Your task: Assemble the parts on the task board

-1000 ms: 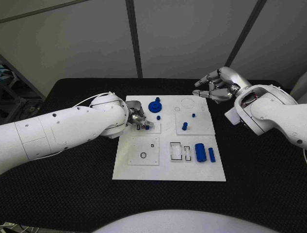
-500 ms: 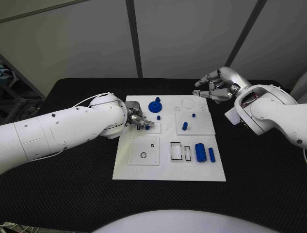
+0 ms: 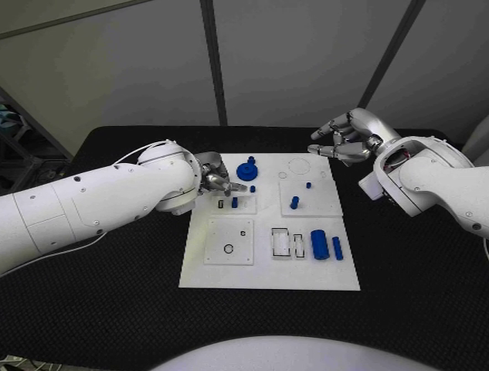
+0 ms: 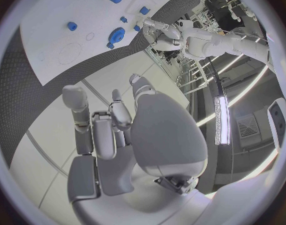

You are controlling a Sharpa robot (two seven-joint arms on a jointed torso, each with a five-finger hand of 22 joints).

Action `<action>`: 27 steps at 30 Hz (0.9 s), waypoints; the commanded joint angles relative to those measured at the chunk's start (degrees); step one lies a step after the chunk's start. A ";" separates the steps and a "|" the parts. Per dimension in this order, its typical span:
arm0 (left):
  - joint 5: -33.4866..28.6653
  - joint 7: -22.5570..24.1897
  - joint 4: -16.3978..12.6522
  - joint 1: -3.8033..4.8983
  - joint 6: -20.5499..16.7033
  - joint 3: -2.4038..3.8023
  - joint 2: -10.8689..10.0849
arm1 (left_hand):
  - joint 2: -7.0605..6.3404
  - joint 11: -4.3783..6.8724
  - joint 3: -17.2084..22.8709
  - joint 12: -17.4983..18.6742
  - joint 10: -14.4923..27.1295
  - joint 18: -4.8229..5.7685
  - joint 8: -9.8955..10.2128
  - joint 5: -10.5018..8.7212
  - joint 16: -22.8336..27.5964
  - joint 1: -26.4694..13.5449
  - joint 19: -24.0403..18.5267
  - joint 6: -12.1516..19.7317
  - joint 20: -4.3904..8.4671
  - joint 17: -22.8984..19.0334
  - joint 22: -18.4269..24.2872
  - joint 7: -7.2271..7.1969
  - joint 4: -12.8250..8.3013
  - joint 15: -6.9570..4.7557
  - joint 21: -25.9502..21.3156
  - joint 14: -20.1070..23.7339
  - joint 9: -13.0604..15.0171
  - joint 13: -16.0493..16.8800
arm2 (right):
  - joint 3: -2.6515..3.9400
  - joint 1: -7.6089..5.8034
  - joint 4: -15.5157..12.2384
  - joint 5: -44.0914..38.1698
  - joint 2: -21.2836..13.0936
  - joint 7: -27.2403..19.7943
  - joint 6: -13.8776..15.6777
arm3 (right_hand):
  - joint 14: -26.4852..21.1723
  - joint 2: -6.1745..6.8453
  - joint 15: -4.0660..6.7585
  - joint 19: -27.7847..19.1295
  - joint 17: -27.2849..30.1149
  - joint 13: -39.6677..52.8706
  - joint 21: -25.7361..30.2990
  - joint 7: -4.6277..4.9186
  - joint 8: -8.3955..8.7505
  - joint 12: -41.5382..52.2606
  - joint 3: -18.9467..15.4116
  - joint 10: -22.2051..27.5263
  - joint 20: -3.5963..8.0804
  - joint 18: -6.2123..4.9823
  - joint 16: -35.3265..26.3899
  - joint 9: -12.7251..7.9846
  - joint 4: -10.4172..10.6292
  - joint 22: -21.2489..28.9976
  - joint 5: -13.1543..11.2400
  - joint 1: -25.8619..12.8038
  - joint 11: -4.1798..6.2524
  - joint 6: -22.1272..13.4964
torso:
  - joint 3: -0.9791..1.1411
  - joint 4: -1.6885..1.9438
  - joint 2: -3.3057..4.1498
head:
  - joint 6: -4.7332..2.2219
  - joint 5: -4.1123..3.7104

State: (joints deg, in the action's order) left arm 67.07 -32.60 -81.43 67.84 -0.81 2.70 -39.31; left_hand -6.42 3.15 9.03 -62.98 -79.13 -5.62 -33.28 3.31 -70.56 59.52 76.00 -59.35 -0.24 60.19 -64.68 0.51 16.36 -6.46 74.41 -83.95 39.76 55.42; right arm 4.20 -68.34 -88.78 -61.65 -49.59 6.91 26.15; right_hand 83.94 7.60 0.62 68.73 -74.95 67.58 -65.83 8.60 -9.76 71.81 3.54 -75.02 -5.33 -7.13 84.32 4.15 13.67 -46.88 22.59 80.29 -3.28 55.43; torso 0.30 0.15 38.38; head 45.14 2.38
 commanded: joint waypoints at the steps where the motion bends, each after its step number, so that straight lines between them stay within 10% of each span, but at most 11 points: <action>1: -1.08 0.72 -0.52 0.19 -0.85 0.86 -0.40 | -0.35 0.00 -0.85 0.36 0.63 -0.17 0.51 -0.13 0.14 1.15 -0.67 0.73 -0.16 -0.09 0.62 0.13 0.06 0.38 -0.59 -0.38 0.07 -0.40 | 0.04 -0.08 0.12 0.27 0.08 -0.53 -0.04 | 3.40 -0.25 0.30 -0.44 -3.77 -0.05 0.36 -0.34 -0.26 -0.34 -0.07 0.49 0.08 -0.95 -0.39 -0.06 0.32 0.10 -0.38 -0.06 -0.04 -0.25 | 0.04 -0.02 -0.02 | -0.13 0.08; 11: -1.50 -1.18 0.86 2.14 6.73 3.17 -1.75 | 0.29 -0.91 -4.24 2.47 2.71 -0.90 2.36 -0.11 0.33 3.70 -2.90 2.87 -0.83 -0.34 4.12 1.23 0.13 1.10 -3.43 -0.28 -0.84 -3.16 | 0.04 -0.08 0.56 0.39 0.14 -0.54 -0.06 | 3.40 -0.25 0.30 -0.44 -3.77 -0.05 0.36 -0.34 -0.26 -0.34 -0.07 0.49 0.08 -0.95 -0.39 -0.06 0.32 0.10 -0.38 -0.06 -0.04 -0.25 | 0.02 0.00 0.04 | -0.54 0.07; 19: -1.97 0.35 8.99 4.78 8.81 3.47 0.83 | 1.38 -2.92 -6.55 7.26 6.47 -1.35 7.76 -0.11 0.42 6.65 -4.32 6.47 -2.24 -0.52 6.46 3.60 0.11 2.68 -5.69 -0.15 -6.01 -9.02 | 0.04 -0.08 0.72 0.40 0.39 -0.55 -0.09 | 3.40 -0.25 0.30 -0.44 -3.77 -0.05 0.36 -0.34 -0.26 -0.34 -0.07 0.49 0.08 -0.95 -0.39 -0.06 0.32 0.10 -0.38 -0.06 -0.04 -0.25 | 0.06 -0.07 0.04 | -1.23 0.50; 27: -2.36 0.69 15.92 5.45 12.08 3.43 4.16 | 1.68 -3.22 -7.67 7.31 6.73 -1.41 8.97 -0.10 0.53 6.90 -4.26 6.40 -2.59 -0.71 6.47 3.95 0.19 2.94 -5.88 -0.06 -8.06 -9.45 | 0.04 -0.08 0.86 0.40 0.65 -0.54 -0.19 | 3.40 -0.25 0.30 -0.44 -3.77 -0.05 0.36 -0.34 -0.26 -0.34 -0.07 0.49 0.08 -0.95 -0.39 -0.06 0.32 0.10 -0.38 -0.06 -0.04 -0.25 | 0.03 -0.05 0.09 | -1.17 0.72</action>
State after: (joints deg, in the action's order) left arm 65.23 -32.63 -65.95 73.17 7.90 6.12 -35.27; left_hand -4.89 -0.02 1.56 -55.85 -72.88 -6.99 -24.58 3.31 -70.24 65.84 71.85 -52.82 -2.38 59.53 -58.19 4.10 16.59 -3.89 68.90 -84.06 31.77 46.02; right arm 4.19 -68.33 -87.89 -61.38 -49.00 6.87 26.15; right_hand 83.94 7.60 0.62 68.73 -74.93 67.59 -65.83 8.59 -9.76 71.81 3.54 -75.02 -5.33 -7.13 84.33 4.16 13.66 -46.83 22.59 80.29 -3.28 55.43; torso 0.33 0.05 38.47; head 43.86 3.09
